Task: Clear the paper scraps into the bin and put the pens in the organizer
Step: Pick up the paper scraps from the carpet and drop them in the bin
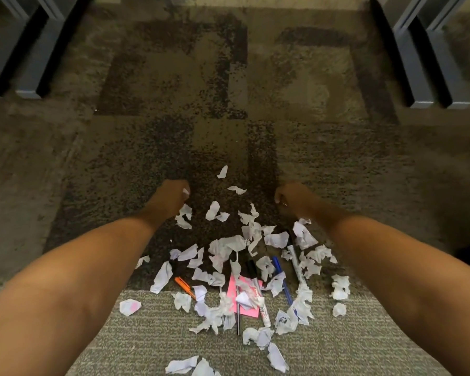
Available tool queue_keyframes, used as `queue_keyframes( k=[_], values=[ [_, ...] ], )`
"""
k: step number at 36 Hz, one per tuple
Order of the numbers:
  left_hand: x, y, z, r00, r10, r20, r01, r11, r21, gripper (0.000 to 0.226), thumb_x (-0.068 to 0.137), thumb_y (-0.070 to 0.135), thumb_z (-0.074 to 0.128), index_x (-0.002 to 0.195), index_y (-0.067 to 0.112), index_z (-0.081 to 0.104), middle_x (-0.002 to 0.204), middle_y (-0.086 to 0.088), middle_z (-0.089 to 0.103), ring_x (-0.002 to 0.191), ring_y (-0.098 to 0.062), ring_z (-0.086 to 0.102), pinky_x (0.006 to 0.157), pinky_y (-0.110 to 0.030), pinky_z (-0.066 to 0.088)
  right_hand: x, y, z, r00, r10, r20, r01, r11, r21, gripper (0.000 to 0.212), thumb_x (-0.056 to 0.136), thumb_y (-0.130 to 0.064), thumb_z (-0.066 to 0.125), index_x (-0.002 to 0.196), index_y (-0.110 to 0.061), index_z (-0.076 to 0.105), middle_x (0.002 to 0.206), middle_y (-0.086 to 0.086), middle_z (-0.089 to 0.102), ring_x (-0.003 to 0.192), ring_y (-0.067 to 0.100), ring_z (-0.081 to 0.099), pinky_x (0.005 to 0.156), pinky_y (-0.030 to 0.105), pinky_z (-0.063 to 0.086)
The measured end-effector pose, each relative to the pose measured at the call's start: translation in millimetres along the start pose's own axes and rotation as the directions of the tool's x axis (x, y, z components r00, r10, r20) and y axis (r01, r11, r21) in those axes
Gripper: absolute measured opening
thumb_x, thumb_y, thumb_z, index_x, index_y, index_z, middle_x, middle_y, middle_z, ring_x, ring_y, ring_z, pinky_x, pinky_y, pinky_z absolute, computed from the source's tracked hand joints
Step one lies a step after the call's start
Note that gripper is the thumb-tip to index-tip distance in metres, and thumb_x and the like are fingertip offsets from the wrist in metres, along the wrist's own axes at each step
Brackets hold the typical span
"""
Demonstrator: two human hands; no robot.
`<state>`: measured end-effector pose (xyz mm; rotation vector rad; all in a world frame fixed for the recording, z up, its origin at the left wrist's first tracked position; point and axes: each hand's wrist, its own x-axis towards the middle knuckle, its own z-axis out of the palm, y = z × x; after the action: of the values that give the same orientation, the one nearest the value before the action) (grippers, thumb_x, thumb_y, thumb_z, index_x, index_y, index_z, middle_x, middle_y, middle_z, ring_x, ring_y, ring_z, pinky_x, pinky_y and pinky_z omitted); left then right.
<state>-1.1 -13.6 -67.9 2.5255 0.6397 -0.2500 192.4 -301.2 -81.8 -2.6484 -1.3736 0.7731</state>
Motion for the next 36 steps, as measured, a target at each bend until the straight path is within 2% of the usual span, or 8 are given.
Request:
queue_keyframes(
  k=[3, 7, 11, 15, 18, 21, 26, 36],
  values=[
    [-5.4, 1.7, -7.8, 0.999, 0.043, -0.008, -0.043, 0.998, -0.035, 0.029, 0.088, -0.011, 0.047, 0.101, 0.001, 0.069, 0.103, -0.019, 0.068, 0.093, -0.030, 0.063, 0.076, -0.028, 0.043, -9.9, 1.8, -9.3, 0.998, 0.058, -0.038, -0.055, 0.995, 0.084, 0.026, 0.093, 0.001, 0.056, 0.117, -0.003, 0.066, 0.123, 0.014, 0.064, 0.113, 0.029, 0.058, 0.086, 0.027, 0.040],
    [-11.2, 5.5, -16.0, 0.997, -0.044, 0.062, 0.047, 0.998, -0.049, 0.032, 0.084, -0.010, 0.046, 0.078, 0.006, 0.073, 0.086, -0.009, 0.069, 0.085, -0.023, 0.063, 0.078, -0.022, 0.038, -27.3, 2.7, -24.0, 0.991, 0.110, -0.075, -0.096, 0.980, 0.177, 0.021, 0.091, -0.008, 0.065, 0.109, 0.000, 0.071, 0.111, 0.015, 0.070, 0.105, 0.031, 0.065, 0.083, 0.032, 0.047],
    [-19.2, 9.1, -24.0, 0.993, -0.106, 0.060, 0.111, 0.991, -0.080, 0.029, 0.089, -0.001, 0.047, 0.078, 0.002, 0.073, 0.092, -0.015, 0.072, 0.086, -0.024, 0.064, 0.081, -0.027, 0.043, -44.0, 7.6, -30.9, 0.964, 0.252, -0.087, -0.219, 0.935, 0.280, 0.028, 0.096, 0.000, 0.049, 0.114, -0.001, 0.071, 0.121, 0.013, 0.069, 0.111, 0.028, 0.064, 0.086, 0.029, 0.046],
    [-28.6, 14.5, -29.8, 0.994, -0.103, 0.046, 0.104, 0.994, -0.028, 0.030, 0.093, 0.008, 0.042, 0.080, 0.001, 0.068, 0.092, -0.020, 0.068, 0.084, -0.030, 0.063, 0.076, -0.033, 0.046, -62.3, 18.5, -25.8, 0.940, 0.338, -0.039, -0.309, 0.897, 0.317, 0.028, 0.098, -0.006, 0.044, 0.103, 0.006, 0.069, 0.118, 0.025, 0.066, 0.110, 0.040, 0.061, 0.096, 0.046, 0.049],
    [-33.0, 18.1, -27.1, 0.991, -0.095, 0.097, 0.094, 0.995, 0.012, 0.025, 0.094, 0.022, 0.049, 0.086, 0.010, 0.069, 0.093, -0.010, 0.067, 0.081, -0.022, 0.058, 0.069, -0.029, 0.039, -70.2, 22.1, -24.6, 0.938, 0.347, -0.023, -0.326, 0.900, 0.291, 0.028, 0.099, -0.010, 0.042, 0.093, 0.002, 0.066, 0.097, 0.020, 0.067, 0.088, 0.033, 0.062, 0.084, 0.045, 0.052],
    [-34.9, 21.2, -20.2, 0.980, -0.120, 0.161, 0.115, 0.992, 0.045, 0.033, 0.093, 0.038, 0.055, 0.088, 0.008, 0.068, 0.091, -0.010, 0.067, 0.081, -0.023, 0.060, 0.068, -0.029, 0.043, -74.2, 21.5, -26.5, 0.950, 0.311, 0.003, -0.303, 0.924, 0.234, 0.026, 0.093, -0.009, 0.047, 0.068, -0.010, 0.052, 0.068, 0.008, 0.052, 0.062, 0.023, 0.046, 0.061, 0.036, 0.040],
    [-36.5, 20.0, -5.0, 0.955, -0.184, 0.234, 0.159, 0.980, 0.121, 0.049, 0.089, 0.044, 0.063, 0.093, -0.005, 0.066, 0.100, -0.024, 0.065, 0.092, -0.034, 0.062, 0.066, -0.030, 0.038, -80.3, 24.2, -18.1, 0.929, 0.303, 0.214, -0.317, 0.948, 0.033, 0.041, 0.095, -0.047, 0.057, 0.101, -0.009, 0.071, 0.100, 0.004, 0.068, 0.092, 0.024, 0.065, 0.075, 0.033, 0.051],
    [-36.4, 13.4, 11.3, 0.959, -0.209, 0.189, 0.205, 0.978, 0.045, 0.063, 0.074, 0.034, 0.082, 0.119, -0.002, 0.057, 0.124, -0.021, 0.058, 0.112, -0.032, 0.057, 0.093, -0.039, 0.048, -62.8, 20.2, 3.8, 0.893, 0.332, 0.304, -0.319, 0.943, -0.095, 0.063, 0.076, -0.068, 0.068, 0.102, -0.011, 0.069, 0.105, 0.005, 0.070, 0.084, 0.023, 0.061, 0.077, 0.035, 0.053]
  ],
)
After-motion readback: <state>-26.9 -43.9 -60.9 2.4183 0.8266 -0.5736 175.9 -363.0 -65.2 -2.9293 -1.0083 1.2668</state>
